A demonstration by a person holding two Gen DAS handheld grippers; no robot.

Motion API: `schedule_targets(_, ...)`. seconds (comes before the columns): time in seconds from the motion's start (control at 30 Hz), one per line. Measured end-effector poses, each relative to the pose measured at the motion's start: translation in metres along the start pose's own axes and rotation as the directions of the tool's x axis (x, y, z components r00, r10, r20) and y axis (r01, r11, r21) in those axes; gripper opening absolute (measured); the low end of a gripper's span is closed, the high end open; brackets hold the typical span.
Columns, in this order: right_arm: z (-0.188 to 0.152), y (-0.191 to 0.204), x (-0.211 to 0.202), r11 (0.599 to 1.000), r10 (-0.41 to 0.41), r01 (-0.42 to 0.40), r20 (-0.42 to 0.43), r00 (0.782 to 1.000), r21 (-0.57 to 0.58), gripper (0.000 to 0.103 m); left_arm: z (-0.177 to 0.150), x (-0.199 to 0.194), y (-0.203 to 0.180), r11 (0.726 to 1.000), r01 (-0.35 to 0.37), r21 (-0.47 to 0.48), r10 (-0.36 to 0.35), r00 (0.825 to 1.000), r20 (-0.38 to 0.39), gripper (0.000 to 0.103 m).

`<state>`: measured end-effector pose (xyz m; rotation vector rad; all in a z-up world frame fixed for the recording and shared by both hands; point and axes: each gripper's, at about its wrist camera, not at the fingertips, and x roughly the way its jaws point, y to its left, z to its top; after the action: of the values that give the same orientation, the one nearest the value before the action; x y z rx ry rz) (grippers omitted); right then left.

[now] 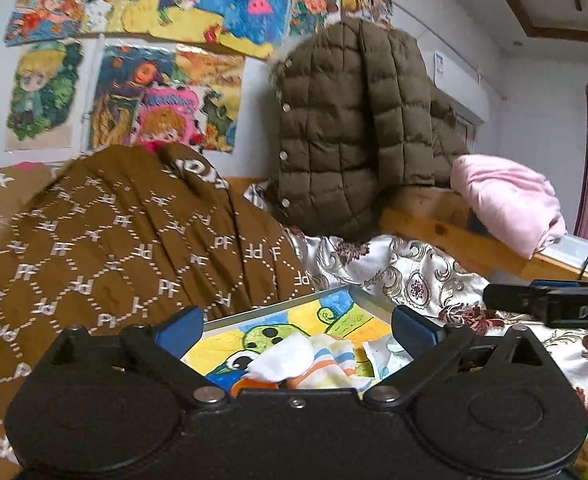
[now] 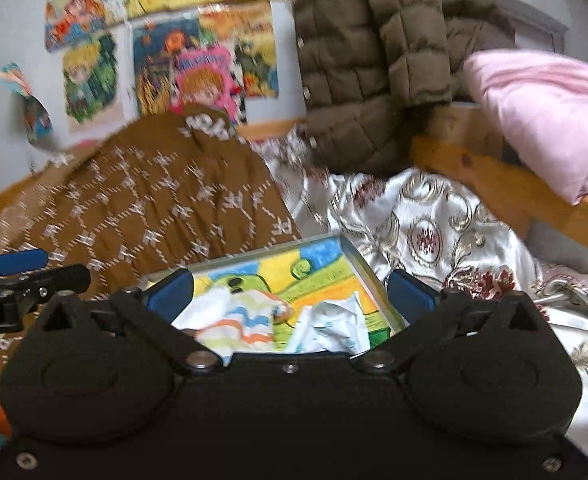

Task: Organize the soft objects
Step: 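Lift both open tools away from the tray toward the blanket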

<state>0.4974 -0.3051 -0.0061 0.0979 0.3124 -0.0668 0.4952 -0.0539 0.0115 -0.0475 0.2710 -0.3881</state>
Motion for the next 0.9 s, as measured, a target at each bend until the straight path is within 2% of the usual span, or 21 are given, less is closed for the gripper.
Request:
schedule_targets(0.2,-0.013,0.013,-0.063,1.0,0.001,-0.003,0.091,0.996,0.026,0.102,-0.017,-0.055,0.006,0.998,-0.039,-0.04,0.042,0.997,0.067,0.102)
schedule_targets(0.43,-0.045,0.028,-0.115,0.999,-0.014,0.01,0.129,0.992,0.032,0.103,-0.048,-0.102,0.004,0.997,-0.07,-0.013,0.07,0.994,0.081,0.102)
schedule_targets(0.47,-0.05,0.031,-0.121,0.997,-0.019,0.009,0.136,0.99,0.074,0.103,-0.052,-0.107,0.003,0.997,-0.075,-0.013,0.076,0.994,0.081,0.102)
schedule_targets(0.7,-0.085,0.047,-0.155,0.997,-0.047,0.041,0.105,0.993,0.064,0.103,-0.078,-0.143,0.0,0.995,-0.1,-0.005,0.1,0.992,0.073,0.102)
schedule_targets(0.9,-0.108,0.059,-0.173,0.998,-0.046,0.043,0.07,0.996,0.044,0.103,-0.091,-0.163,0.004,0.99,-0.137,-0.04,0.138,0.99,0.022,0.102)
